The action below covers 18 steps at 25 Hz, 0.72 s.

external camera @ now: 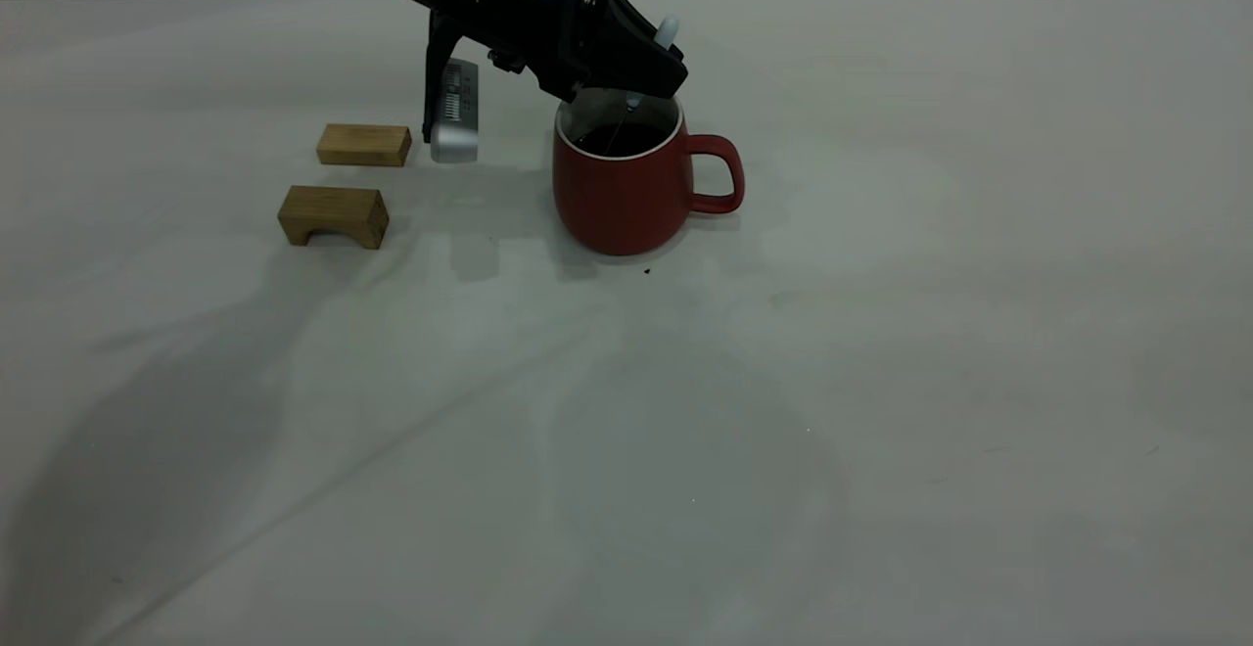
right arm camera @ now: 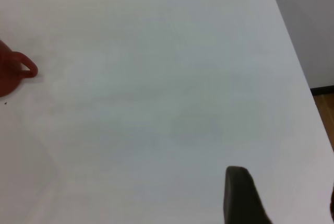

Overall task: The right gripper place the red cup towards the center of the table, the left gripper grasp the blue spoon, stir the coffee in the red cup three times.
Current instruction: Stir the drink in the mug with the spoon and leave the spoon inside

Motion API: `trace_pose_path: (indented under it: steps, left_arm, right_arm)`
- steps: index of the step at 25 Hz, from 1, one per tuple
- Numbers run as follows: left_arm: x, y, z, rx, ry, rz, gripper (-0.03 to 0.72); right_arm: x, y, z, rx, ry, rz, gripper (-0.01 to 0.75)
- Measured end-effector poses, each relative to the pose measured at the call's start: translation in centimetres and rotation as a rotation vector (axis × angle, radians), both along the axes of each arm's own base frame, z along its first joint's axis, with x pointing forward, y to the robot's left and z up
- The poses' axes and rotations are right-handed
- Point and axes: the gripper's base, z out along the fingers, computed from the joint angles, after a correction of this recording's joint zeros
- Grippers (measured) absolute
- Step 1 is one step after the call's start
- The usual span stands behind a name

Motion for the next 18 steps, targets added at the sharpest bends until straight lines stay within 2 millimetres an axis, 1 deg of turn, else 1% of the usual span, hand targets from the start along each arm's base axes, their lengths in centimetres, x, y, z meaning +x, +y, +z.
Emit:
trace_pose_path:
  steps: [9,10,12,14,16,18]
  left_arm:
    - [-0.21,-0.07,0.06,-0.01,0.01,-0.021,0.139]
    - [-0.24,-0.07,0.07,-0.011,0.012,-0.024,0.149]
    - [-0.33,-0.09,0.09,-0.013,0.013,-0.035,0.203]
    - [-0.46,-0.08,0.06,-0.008,-0.008,-0.068,0.316]
    - [-0.54,0.01,0.21,0.016,-0.079,-0.132,0.422]
    - [-0.45,0.13,0.85,0.041,-0.201,-0.216,0.496]
  right_arm:
    - [0.0,0.0,0.0,0.0,0.0,0.0,0.442]
    - [0.0,0.0,0.0,0.0,0.0,0.0,0.442]
    - [0.0,0.0,0.0,0.0,0.0,0.0,0.442]
    - [0.0,0.0,0.0,0.0,0.0,0.0,0.442]
    - [0.0,0.0,0.0,0.0,0.0,0.0,0.442]
    - [0.0,0.0,0.0,0.0,0.0,0.0,0.442]
